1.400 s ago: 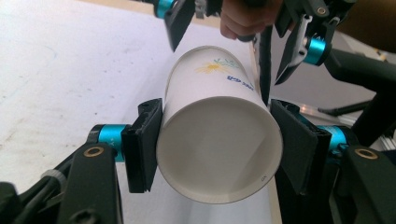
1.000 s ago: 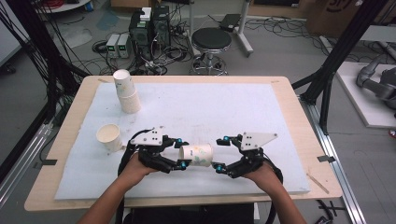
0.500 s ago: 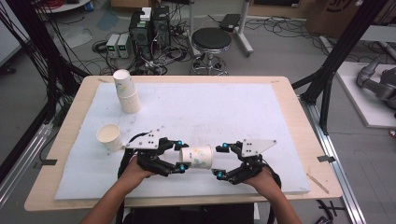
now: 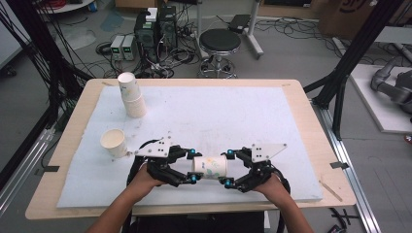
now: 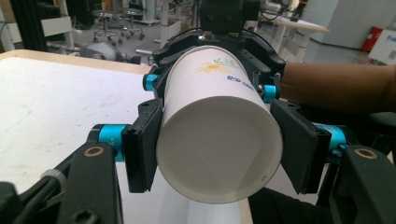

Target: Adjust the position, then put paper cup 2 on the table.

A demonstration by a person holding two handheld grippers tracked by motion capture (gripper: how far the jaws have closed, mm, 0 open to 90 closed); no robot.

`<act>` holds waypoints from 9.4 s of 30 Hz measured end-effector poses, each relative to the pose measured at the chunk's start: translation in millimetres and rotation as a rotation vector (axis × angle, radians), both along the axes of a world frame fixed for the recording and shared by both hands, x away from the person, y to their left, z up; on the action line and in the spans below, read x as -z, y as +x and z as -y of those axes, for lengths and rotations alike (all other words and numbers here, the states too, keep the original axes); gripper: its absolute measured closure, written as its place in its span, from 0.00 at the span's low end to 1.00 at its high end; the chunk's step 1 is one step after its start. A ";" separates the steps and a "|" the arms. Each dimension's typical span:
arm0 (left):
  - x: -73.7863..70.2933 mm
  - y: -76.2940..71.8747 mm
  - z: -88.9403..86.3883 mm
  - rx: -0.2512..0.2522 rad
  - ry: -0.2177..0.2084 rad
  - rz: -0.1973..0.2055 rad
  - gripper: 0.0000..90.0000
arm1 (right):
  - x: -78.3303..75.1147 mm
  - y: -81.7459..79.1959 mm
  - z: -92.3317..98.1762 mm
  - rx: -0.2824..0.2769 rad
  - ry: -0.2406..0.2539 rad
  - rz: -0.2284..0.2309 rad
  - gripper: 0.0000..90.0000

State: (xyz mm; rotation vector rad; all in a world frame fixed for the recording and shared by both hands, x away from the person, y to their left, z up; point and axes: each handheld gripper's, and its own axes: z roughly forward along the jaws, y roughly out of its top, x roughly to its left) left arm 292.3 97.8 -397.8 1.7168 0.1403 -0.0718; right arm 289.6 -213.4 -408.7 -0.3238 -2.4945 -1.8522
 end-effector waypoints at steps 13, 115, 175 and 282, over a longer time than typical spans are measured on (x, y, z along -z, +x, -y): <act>7.2 -1.5 -0.6 0.005 -0.053 0.000 0.41 | 0.0 -0.2 -0.2 -0.043 0.033 0.002 0.33; 14.6 7.7 -1.4 -0.140 0.390 -0.021 0.36 | -67.9 18.7 -56.5 0.003 -0.425 0.092 0.24; 31.6 7.6 -60.4 -0.557 0.146 0.074 0.35 | 1.5 -6.8 68.7 0.603 -0.158 0.074 0.24; 33.3 -7.6 -85.4 -0.658 0.043 0.029 0.20 | 0.0 -28.3 84.5 0.693 -0.181 0.092 0.24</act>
